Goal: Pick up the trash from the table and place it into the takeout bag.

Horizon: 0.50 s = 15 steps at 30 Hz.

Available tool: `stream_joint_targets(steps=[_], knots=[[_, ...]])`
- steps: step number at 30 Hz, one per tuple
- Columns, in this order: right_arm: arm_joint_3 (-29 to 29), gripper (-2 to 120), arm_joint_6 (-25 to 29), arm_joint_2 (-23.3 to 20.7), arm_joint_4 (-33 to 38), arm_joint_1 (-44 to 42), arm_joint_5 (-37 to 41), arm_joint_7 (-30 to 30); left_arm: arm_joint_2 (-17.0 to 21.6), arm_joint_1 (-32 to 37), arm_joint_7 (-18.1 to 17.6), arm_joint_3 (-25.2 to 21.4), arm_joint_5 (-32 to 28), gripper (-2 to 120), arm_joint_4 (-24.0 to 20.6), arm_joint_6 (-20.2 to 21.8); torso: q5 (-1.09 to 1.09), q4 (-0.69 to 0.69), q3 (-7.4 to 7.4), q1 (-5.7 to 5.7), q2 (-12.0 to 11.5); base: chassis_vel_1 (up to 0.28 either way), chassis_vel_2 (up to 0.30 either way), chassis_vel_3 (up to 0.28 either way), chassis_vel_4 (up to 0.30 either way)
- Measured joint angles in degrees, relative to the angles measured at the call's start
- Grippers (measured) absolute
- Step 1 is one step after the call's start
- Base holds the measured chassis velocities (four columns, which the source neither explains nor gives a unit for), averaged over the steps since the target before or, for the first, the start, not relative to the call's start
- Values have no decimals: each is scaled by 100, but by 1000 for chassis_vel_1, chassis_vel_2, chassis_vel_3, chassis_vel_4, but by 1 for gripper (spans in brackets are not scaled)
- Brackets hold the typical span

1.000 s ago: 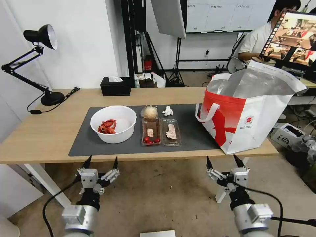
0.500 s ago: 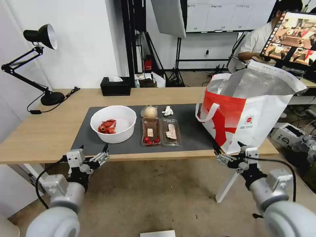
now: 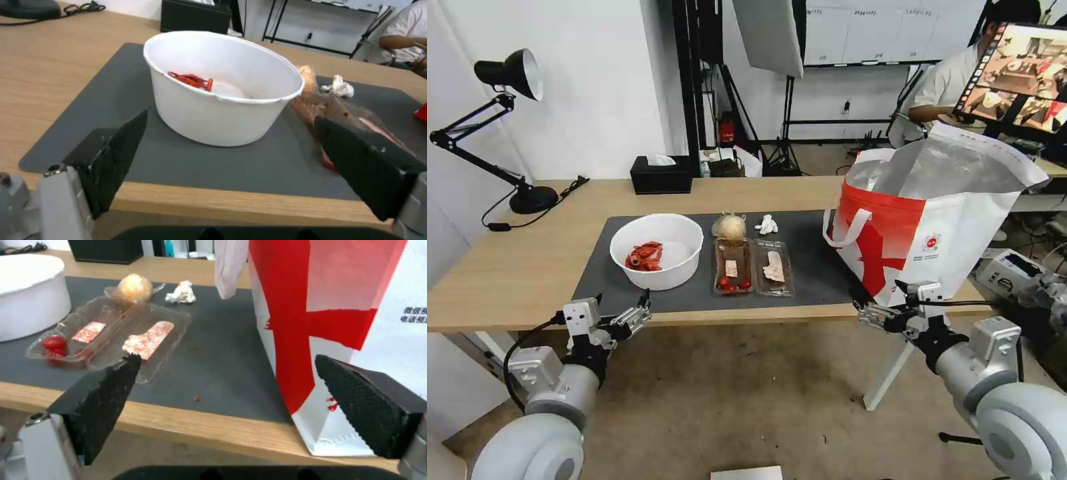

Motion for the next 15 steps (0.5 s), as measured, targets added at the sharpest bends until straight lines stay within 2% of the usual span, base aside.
stream_joint_targets(steps=[6,9,12,13,15], knots=[[-95,100,32,43,-53,76,-6,3,-25,13,78,-10,63,100,18,-21,0,0,0,0,0,0,0,0,0],[-197,100,218,89,-106,140,284,103,-37,24,220,0,148,100,57,-165,0,0,0,0,0,0,0,0,0],[-507,100,879,206,-187,314,1556,563,-59,38,613,26,551,100,233,-755,-1,0,-1,0,0,0,0,0,0],[-507,100,879,206,-187,314,1556,563,-59,38,613,26,551,100,233,-755,-1,0,-1,0,0,0,0,0,0],[-739,100,1198,327,-199,432,2404,993,-57,59,971,37,639,100,369,-1231,0,0,0,0,0,0,0,0,0]])
